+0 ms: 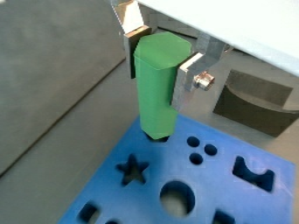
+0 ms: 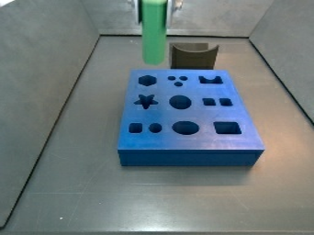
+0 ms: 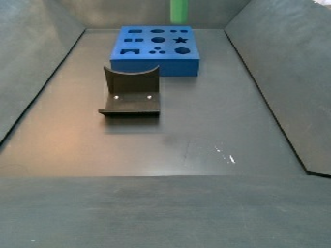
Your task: Insert the hexagon object.
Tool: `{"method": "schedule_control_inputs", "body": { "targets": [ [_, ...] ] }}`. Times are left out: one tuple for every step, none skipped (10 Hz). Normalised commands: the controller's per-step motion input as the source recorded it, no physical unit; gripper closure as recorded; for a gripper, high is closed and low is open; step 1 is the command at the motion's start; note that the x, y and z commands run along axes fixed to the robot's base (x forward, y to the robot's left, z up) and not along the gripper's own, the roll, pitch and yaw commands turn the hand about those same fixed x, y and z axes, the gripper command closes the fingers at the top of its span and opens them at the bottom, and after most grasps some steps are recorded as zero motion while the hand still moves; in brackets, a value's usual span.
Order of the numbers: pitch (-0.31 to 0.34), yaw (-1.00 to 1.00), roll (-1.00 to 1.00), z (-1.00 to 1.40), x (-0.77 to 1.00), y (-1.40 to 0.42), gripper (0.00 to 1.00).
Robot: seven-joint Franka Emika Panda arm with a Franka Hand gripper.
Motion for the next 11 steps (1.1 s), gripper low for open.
{"method": "schedule_control_inputs", "body": {
  "targets": [
    [0.0, -0.3, -0.22, -0.72, -0.05, 0.55, 1.0],
    [0.0, -0.35, -0.24, -0.67, -0.08, 0.45, 1.0],
    [-0.116, -0.25, -0.23, -0.64, -0.21, 0.45, 1.0],
    [-0.057, -0.29, -0.12, -0.1, -0.23, 0.1, 1.0],
    [0.0, 0.0, 0.0, 0.0, 0.0, -0.07, 1.0],
    [0.0, -0.05, 0.0, 0.0, 0.0, -0.13, 1.0],
    [-0.046, -0.31, -0.04, -0.01, 0.01, -0.24, 1.0],
    [-0.026, -0.67, -0.04, -0.16, 0.09, -0.16, 1.0],
    [0.0, -0.73, -0.04, -0.16, 0.07, -0.01, 1.0],
    [0.0, -0.52, -0.01, -0.12, 0.0, 0.04, 1.0],
    [0.0, -0.45, 0.0, -0.2, -0.04, 0.08, 1.0]
  ]
}}
